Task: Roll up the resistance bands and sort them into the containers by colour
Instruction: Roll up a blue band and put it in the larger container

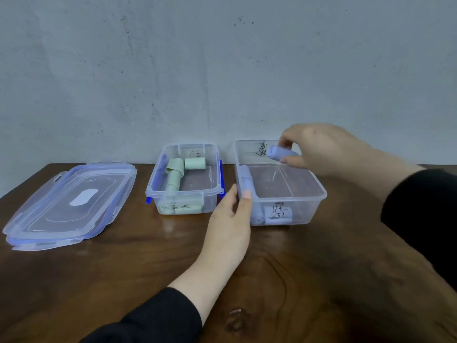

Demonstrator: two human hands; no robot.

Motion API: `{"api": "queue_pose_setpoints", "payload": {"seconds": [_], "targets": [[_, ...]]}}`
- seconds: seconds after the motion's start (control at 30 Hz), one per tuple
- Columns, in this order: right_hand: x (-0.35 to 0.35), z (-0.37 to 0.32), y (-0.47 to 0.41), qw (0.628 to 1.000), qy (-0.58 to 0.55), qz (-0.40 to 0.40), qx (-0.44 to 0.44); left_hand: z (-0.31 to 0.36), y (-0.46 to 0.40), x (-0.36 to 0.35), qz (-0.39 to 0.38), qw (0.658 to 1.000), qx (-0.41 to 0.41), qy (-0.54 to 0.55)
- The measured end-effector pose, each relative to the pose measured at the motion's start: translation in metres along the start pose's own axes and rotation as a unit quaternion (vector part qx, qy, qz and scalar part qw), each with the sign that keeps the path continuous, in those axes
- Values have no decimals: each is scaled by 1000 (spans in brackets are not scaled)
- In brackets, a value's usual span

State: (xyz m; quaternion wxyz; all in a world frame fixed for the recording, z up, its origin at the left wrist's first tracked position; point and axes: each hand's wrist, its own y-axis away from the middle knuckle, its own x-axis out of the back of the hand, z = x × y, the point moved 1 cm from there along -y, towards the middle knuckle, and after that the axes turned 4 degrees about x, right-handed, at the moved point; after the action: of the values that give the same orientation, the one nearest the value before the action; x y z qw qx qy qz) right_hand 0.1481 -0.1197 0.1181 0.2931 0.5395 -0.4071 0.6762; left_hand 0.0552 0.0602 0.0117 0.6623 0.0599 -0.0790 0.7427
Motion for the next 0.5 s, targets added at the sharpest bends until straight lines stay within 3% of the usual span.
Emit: {"api": "queue_pose_setpoints", "payload": {"seconds": [0.23,0.5], "targets": [[-47,2,-80,994,90,-42,45,-8,-28,-4,-18,999,7,25],[-75,-18,-113,978,177,-89,68,-11,-30,-4,-28,999,6,18]]}}
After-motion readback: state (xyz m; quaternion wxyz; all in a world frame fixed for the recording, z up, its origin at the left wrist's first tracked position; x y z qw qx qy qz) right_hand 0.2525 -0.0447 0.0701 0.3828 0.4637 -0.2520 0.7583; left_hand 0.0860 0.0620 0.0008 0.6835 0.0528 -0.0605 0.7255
